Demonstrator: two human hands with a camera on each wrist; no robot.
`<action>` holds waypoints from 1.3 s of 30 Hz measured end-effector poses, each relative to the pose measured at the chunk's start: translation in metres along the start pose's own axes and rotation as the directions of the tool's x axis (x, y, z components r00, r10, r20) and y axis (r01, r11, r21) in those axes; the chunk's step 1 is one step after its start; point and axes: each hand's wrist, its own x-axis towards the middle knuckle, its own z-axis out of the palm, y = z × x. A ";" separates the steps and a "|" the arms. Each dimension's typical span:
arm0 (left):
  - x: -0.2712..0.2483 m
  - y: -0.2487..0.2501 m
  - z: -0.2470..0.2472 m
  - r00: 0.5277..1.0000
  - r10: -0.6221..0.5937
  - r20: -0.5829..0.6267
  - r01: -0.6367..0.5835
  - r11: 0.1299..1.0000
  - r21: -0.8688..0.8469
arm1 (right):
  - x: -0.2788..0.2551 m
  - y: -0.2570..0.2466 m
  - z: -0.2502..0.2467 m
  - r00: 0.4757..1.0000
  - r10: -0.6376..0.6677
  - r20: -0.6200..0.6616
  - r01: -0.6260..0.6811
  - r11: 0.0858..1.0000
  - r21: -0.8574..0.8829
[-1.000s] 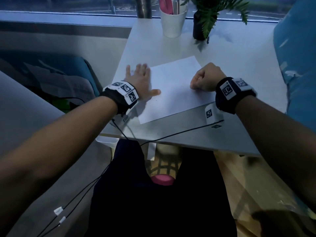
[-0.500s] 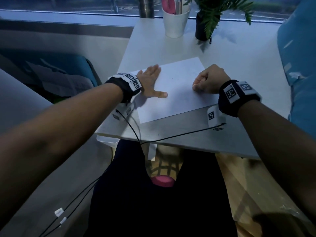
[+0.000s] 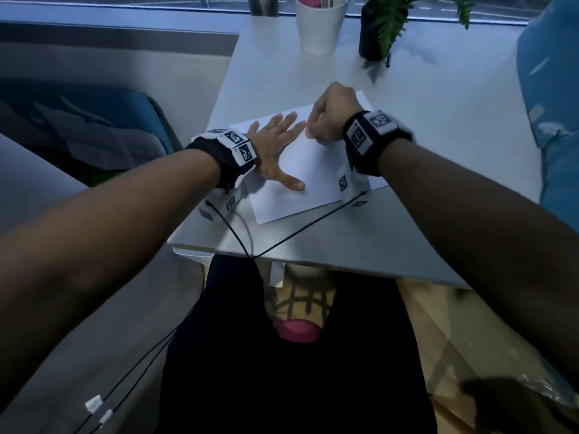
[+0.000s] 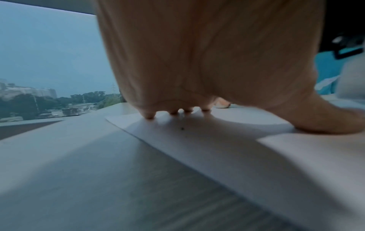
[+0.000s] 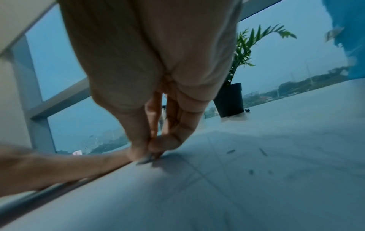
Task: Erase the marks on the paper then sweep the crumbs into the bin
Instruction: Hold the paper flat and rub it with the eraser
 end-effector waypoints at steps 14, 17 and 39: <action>0.000 0.001 -0.002 1.000 0.001 0.007 -0.001 0.999 -0.042 | -0.014 -0.005 0.023 0.983 -0.181 0.026 0.182 0.956 -0.232; -0.001 0.002 -0.003 1.000 -0.007 0.008 0.007 1.000 -0.025 | -0.024 -0.009 0.018 0.961 -0.208 0.183 0.250 0.937 -0.244; -0.001 0.006 -0.001 1.000 -0.019 0.009 0.019 1.000 -0.003 | 0.006 0.002 0.007 0.999 -0.042 -0.024 0.039 0.990 -0.132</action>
